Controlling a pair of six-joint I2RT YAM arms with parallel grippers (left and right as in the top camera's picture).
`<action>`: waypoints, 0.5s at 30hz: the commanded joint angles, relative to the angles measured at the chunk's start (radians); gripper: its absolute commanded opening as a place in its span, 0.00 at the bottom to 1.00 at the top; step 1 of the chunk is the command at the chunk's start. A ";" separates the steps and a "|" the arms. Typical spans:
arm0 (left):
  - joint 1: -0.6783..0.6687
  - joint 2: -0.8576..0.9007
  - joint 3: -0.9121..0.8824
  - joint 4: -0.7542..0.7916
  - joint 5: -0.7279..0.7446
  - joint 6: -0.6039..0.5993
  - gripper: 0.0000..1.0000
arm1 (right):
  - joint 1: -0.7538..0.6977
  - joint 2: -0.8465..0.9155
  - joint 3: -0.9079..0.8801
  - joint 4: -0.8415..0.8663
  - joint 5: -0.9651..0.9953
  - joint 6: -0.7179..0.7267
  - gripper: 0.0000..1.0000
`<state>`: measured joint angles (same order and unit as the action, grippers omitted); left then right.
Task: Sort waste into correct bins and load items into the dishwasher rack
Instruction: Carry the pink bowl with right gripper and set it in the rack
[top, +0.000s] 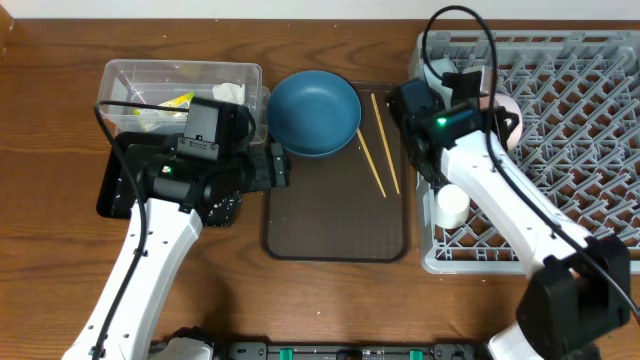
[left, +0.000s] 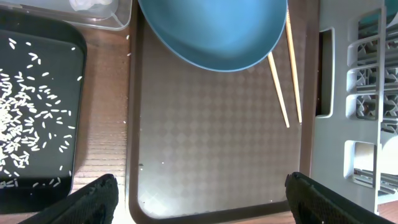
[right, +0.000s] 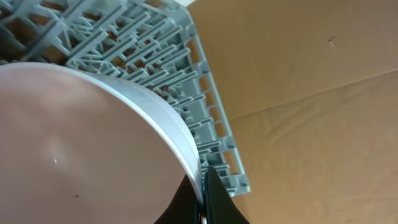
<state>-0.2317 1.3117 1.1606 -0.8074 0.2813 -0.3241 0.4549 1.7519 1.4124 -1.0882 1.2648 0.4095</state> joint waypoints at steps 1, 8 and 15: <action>0.003 -0.005 0.021 -0.003 -0.006 0.009 0.88 | -0.010 0.038 -0.001 0.000 0.079 -0.006 0.01; 0.003 -0.005 0.021 -0.003 -0.006 0.008 0.88 | -0.011 0.105 -0.001 0.001 0.079 -0.006 0.01; 0.003 -0.005 0.021 -0.003 -0.006 0.008 0.88 | -0.018 0.137 -0.001 0.010 0.096 -0.006 0.01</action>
<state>-0.2317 1.3117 1.1606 -0.8074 0.2817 -0.3241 0.4545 1.8736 1.4124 -1.0801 1.3075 0.4072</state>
